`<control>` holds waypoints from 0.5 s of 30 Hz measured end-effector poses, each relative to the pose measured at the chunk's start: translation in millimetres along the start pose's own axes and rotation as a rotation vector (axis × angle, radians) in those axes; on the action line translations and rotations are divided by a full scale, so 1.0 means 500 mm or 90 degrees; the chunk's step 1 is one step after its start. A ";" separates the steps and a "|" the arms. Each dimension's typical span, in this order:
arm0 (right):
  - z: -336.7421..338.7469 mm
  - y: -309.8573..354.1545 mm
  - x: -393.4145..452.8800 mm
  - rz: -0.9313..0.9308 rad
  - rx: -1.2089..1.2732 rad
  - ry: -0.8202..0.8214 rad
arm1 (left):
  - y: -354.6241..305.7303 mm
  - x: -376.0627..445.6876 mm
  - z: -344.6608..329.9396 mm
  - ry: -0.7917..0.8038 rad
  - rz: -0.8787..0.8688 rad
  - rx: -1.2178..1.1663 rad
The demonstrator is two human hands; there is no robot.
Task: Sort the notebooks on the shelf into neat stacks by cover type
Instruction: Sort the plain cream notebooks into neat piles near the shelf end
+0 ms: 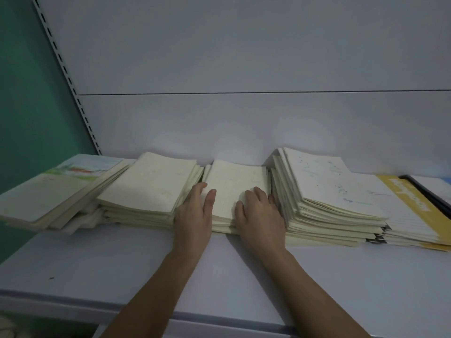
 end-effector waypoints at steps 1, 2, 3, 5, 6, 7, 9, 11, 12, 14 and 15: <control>-0.001 -0.001 -0.001 0.002 0.001 -0.001 | -0.006 -0.002 -0.001 -0.002 -0.003 -0.002; -0.003 -0.002 -0.002 0.005 0.005 -0.001 | -0.014 -0.003 -0.001 -0.006 -0.013 0.003; -0.004 -0.002 -0.002 0.007 0.009 -0.001 | -0.020 -0.004 0.000 -0.013 -0.029 0.014; -0.004 -0.004 -0.002 0.008 0.010 -0.007 | -0.025 -0.005 0.000 -0.011 -0.056 0.038; -0.004 -0.004 -0.003 0.009 0.010 -0.012 | -0.024 -0.006 -0.001 -0.005 -0.059 0.042; -0.003 -0.003 -0.006 0.012 0.010 -0.019 | -0.024 -0.007 -0.003 0.001 -0.065 0.050; -0.001 0.001 -0.010 0.015 -0.002 -0.028 | -0.038 -0.007 -0.001 0.010 -0.108 0.111; 0.007 0.007 -0.010 0.020 -0.018 -0.049 | -0.067 -0.007 0.004 0.001 -0.166 0.184; 0.015 0.015 -0.013 0.040 -0.025 -0.073 | -0.080 -0.008 0.005 -0.003 -0.185 0.202; 0.037 0.039 -0.030 0.114 -0.016 -0.114 | -0.108 -0.020 0.011 -0.009 -0.213 0.182; 0.046 0.053 -0.044 0.150 -0.002 -0.114 | -0.119 -0.027 0.014 -0.002 -0.221 0.157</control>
Point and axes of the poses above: each hand's wrist, its own x-axis towards the middle knuckle, its own z-axis out of the back of the hand, y = z × x, the point moved 9 cm from there along x, towards the middle knuckle, and after that the axes turned 13 degrees about -z, right-handed, at the moved point
